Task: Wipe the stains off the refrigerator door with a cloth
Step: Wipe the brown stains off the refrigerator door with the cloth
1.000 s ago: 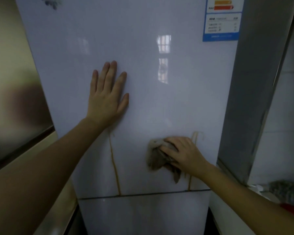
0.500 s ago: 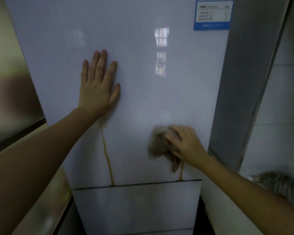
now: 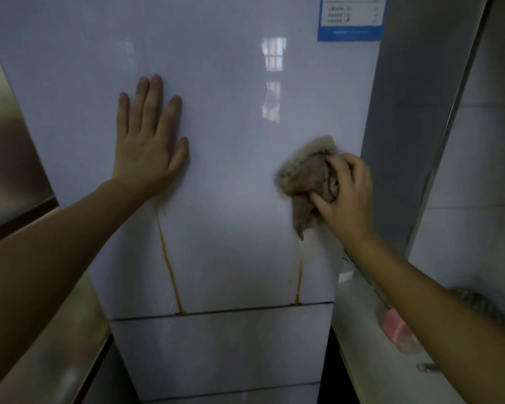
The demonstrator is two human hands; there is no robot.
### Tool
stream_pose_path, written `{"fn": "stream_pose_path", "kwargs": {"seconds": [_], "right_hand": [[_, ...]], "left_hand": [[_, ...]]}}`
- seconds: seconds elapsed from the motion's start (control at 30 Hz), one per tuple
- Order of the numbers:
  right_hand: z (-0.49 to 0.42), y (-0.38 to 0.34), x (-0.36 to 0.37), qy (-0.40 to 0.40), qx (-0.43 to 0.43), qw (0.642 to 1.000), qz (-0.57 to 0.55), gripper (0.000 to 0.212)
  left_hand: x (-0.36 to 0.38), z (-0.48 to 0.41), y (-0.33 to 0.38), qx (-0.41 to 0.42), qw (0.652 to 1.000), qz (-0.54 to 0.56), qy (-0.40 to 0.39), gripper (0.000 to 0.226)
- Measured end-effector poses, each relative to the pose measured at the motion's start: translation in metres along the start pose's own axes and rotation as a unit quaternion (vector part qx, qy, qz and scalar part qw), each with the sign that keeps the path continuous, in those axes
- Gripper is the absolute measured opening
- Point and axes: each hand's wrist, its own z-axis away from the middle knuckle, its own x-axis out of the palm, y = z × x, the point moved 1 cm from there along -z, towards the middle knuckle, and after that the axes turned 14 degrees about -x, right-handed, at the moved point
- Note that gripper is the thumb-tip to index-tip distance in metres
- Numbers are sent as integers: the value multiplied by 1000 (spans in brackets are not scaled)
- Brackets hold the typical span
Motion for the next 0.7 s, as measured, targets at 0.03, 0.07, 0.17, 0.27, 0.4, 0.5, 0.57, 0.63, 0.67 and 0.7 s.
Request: {"fn": "stream_pose_path", "kwargs": {"seconds": [0.03,0.07,0.17,0.27,0.4,0.5,0.57,0.63,0.67,0.7], "right_hand": [[5,-5,3,-1,-1,1000,-2,64],[15,-10,7,-12,-19,1000,0,62],[56,-22,16,-89,-120,989,6,57],[80,-22,17,-136,-159,978,4,54],[51,-10,5,-100,-109,989,9,55],[3,2,-10,-29,-19,999,1,63],[-27,6,-18,31,32,999,-23,66],[-49,8,-23,78,52,995,-33,64],[-56,8,-25,94,55,994,-30,63],[-61,8,-25,109,58,992,-27,62]], "left_hand": [[1,0,0,0,1000,1,1,66],[1,1,0,1,1000,1,4,66],[2,0,-2,3,1000,0,6,67],[3,0,-3,4,1000,-1,4,68],[2,0,-3,4,1000,3,6,67],[0,0,-2,1,1000,2,3,67],[-1,0,-1,-2,1000,3,-8,67],[-2,0,0,-1,1000,3,-5,67],[-2,0,0,1,1000,4,1,66],[-1,0,0,3,1000,4,6,65]]}}
